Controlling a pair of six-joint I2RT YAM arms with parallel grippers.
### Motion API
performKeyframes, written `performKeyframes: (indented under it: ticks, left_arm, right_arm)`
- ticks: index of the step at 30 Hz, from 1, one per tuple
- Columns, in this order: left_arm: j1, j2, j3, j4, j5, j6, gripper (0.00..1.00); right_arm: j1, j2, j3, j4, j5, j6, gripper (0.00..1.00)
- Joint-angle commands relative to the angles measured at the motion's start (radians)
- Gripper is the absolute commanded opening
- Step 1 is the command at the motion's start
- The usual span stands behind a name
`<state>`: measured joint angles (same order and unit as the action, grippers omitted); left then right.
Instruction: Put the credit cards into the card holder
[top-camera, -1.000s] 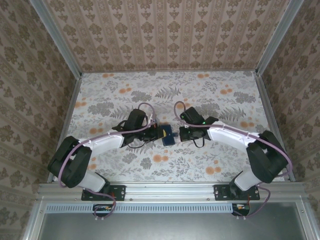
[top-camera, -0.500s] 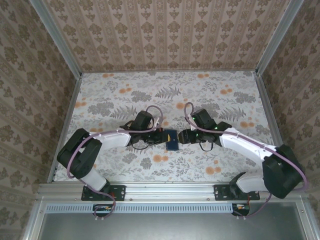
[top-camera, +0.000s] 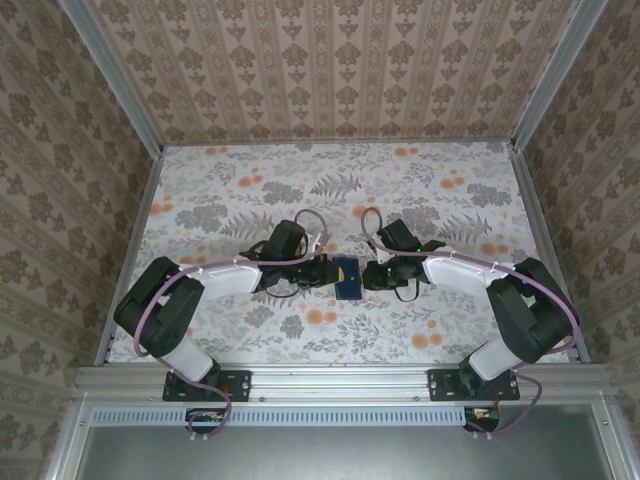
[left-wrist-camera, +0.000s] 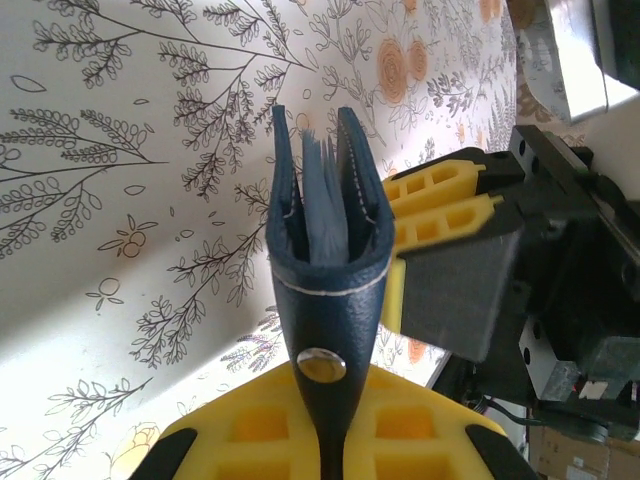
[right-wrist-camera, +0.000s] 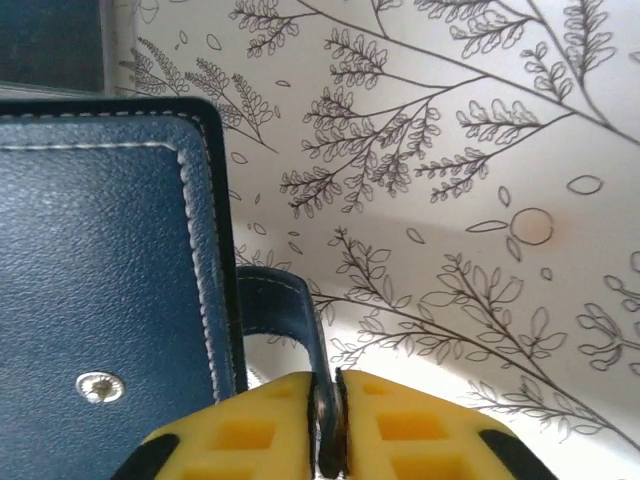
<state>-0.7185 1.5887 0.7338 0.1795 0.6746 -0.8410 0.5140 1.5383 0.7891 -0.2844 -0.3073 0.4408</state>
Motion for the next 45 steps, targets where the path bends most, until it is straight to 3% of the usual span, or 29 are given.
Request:
performKeyframes:
  ticks: [1,3,5,9,13,20,26,35,41,45]
  left_arm:
    - [-0.004,-0.023,0.004,0.028,0.035,0.004,0.00]
    - [-0.004,-0.009,0.018,-0.012,0.027,0.035,0.08]
    - [-0.005,-0.004,0.020,-0.037,-0.005,0.048,0.29]
    - [-0.004,0.008,0.047,-0.074,-0.024,0.083,0.55]
    - [-0.007,0.005,0.084,-0.100,-0.084,0.093,0.67]
    - [-0.017,0.016,0.093,-0.094,-0.092,0.083,0.70]
    - [-0.021,0.020,0.076,-0.082,-0.070,0.076,0.70]
    - [-0.037,0.050,0.096,-0.168,-0.112,0.144,0.66]
    - [-0.077,0.065,0.108,-0.228,-0.173,0.184,0.64]
    - [-0.105,0.080,0.138,-0.267,-0.181,0.203,0.64]
  right_arm:
    - [-0.017,-0.028,-0.005,0.011,0.002,-0.041,0.04]
    - [-0.021,-0.055,-0.008,-0.003,-0.005,-0.056,0.00]
    - [-0.021,-0.089,-0.009,-0.025,-0.028,-0.057,0.00]
    - [-0.020,-0.197,-0.001,-0.151,-0.044,-0.068,0.00]
    - [-0.019,-0.263,0.064,-0.321,-0.092,-0.107,0.00]
    - [-0.013,-0.291,0.092,-0.366,-0.209,-0.074,0.00]
    - [-0.011,-0.332,0.054,-0.325,-0.224,-0.007,0.00]
    - [-0.035,-0.297,-0.019,-0.297,-0.166,-0.044,0.00]
    - [-0.101,-0.326,-0.069,-0.391,-0.032,-0.018,0.00]
    - [-0.160,-0.333,-0.108,-0.401,-0.016,0.008,0.00]
